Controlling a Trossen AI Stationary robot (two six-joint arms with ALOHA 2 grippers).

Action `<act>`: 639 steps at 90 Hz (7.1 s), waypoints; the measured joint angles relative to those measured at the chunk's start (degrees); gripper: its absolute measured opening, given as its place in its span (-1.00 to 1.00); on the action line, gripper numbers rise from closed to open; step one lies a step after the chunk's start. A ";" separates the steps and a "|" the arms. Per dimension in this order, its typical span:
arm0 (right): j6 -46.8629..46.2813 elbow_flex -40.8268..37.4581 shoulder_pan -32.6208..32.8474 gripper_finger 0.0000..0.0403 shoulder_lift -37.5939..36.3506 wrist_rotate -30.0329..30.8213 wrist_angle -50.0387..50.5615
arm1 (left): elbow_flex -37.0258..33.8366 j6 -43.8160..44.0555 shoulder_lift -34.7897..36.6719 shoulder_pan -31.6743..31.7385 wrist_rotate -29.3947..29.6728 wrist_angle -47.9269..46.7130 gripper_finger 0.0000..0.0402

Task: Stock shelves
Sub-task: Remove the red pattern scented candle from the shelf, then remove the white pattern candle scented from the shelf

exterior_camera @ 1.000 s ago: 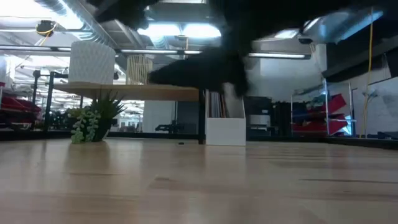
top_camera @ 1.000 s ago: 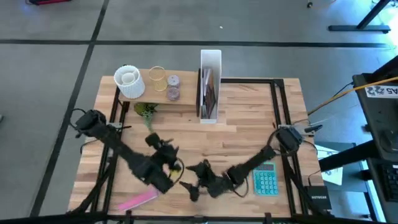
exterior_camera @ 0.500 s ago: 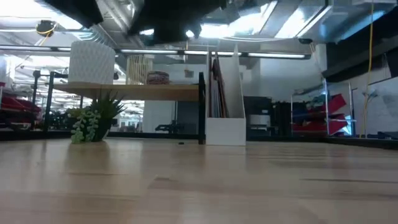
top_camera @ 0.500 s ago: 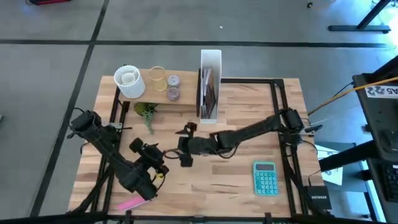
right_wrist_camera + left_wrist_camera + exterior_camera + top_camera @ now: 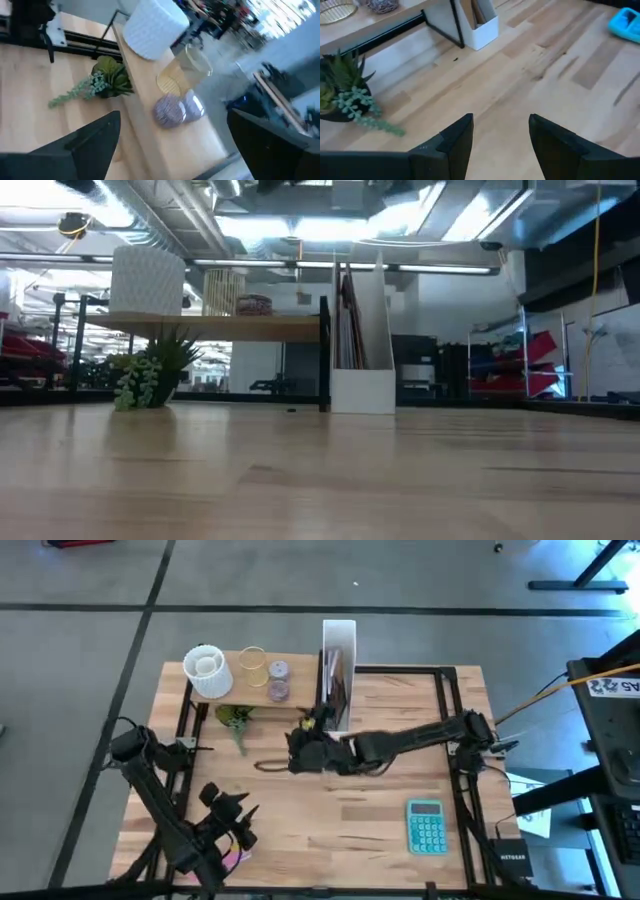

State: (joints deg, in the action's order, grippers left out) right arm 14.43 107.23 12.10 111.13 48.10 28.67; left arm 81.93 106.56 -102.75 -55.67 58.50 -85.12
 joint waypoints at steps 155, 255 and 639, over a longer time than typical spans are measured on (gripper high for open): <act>-12.84 -6.33 -29.00 0.74 8.16 -46.12 -11.58 | -0.02 -4.98 -2.02 1.61 1.33 5.07 -0.13; -14.23 -11.18 -28.56 0.71 12.60 -47.97 -26.99 | -0.02 -5.87 -1.93 1.67 1.25 6.62 -0.13; -8.29 -39.41 17.12 -0.04 -13.35 -10.14 -18.01 | -15.06 -30.81 0.17 7.74 -42.37 23.22 -0.13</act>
State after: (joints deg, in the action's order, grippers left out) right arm 6.14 67.81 29.21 97.78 37.95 10.66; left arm 66.87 75.74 -102.59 -47.94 16.13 -61.90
